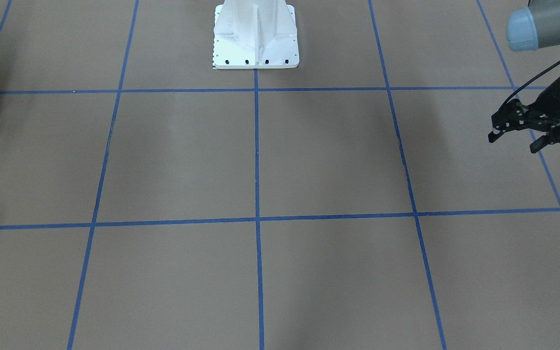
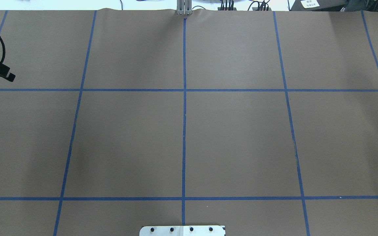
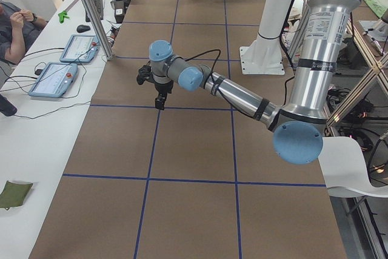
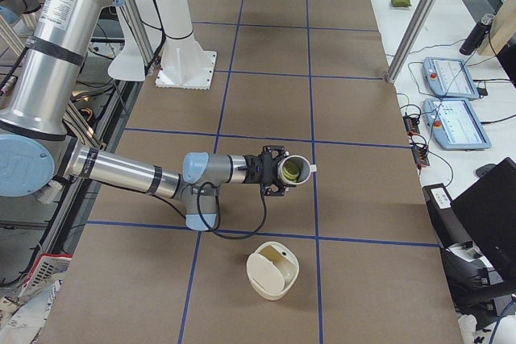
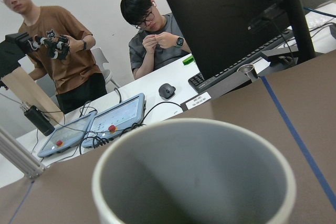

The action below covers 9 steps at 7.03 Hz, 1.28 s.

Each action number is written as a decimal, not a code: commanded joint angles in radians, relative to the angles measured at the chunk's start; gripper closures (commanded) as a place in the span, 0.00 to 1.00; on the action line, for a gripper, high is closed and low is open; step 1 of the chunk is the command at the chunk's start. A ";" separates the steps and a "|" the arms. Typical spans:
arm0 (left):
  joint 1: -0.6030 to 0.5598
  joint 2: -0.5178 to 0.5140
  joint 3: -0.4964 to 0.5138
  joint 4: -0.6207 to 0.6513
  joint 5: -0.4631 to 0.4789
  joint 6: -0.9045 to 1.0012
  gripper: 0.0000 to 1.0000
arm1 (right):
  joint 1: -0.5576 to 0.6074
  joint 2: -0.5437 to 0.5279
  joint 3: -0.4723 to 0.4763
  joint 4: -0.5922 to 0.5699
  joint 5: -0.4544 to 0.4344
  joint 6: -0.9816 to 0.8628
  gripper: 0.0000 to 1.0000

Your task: Left arm hands cup to right arm to dump lemon

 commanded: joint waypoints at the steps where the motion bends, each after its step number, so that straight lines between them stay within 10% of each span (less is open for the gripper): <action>1: 0.002 -0.014 -0.003 0.000 0.000 -0.018 0.00 | 0.113 0.006 -0.122 0.104 0.058 0.195 0.70; 9: 0.005 -0.029 -0.001 0.008 0.000 -0.021 0.00 | 0.224 0.027 -0.233 0.312 0.053 1.001 0.70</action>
